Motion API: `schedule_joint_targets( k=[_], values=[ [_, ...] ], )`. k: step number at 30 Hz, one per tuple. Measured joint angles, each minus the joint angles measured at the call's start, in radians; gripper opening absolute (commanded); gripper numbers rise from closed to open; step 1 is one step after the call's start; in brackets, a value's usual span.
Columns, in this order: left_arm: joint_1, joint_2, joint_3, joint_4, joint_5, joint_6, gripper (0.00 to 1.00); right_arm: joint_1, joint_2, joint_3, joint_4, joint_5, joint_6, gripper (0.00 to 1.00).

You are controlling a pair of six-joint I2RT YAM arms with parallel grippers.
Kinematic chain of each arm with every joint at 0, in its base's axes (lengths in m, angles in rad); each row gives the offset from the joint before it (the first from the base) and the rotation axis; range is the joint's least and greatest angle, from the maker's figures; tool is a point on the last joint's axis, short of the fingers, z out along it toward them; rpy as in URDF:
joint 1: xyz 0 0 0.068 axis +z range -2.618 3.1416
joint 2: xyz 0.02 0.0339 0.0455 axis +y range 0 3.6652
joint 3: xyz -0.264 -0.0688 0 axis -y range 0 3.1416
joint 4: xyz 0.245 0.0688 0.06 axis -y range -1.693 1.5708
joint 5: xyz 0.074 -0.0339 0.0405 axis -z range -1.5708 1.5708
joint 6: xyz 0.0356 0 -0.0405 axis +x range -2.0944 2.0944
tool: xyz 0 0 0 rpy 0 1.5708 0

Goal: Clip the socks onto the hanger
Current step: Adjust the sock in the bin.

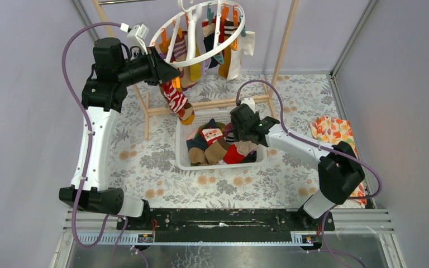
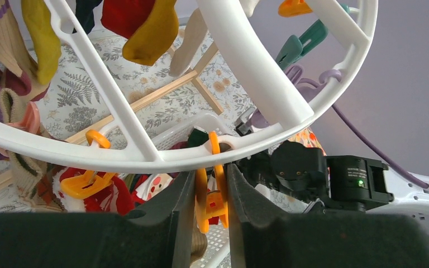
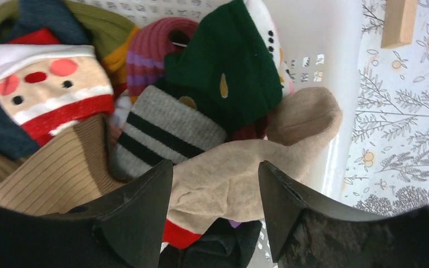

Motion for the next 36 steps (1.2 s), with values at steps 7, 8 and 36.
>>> schedule_joint_targets(
  k=[7,8,36],
  values=[
    [0.000,0.004,0.000,-0.001,0.006,0.002,0.00,-0.001,0.042,0.033,-0.054,0.079,0.088,0.61],
    [0.000,0.005,0.000,-0.001,0.008,0.002,0.00,-0.001,0.048,0.037,-0.058,0.089,0.097,0.58],
    [0.000,0.013,0.000,-0.002,0.016,0.002,0.00,-0.002,-0.002,0.259,-0.025,0.070,0.080,0.00]
  ],
)
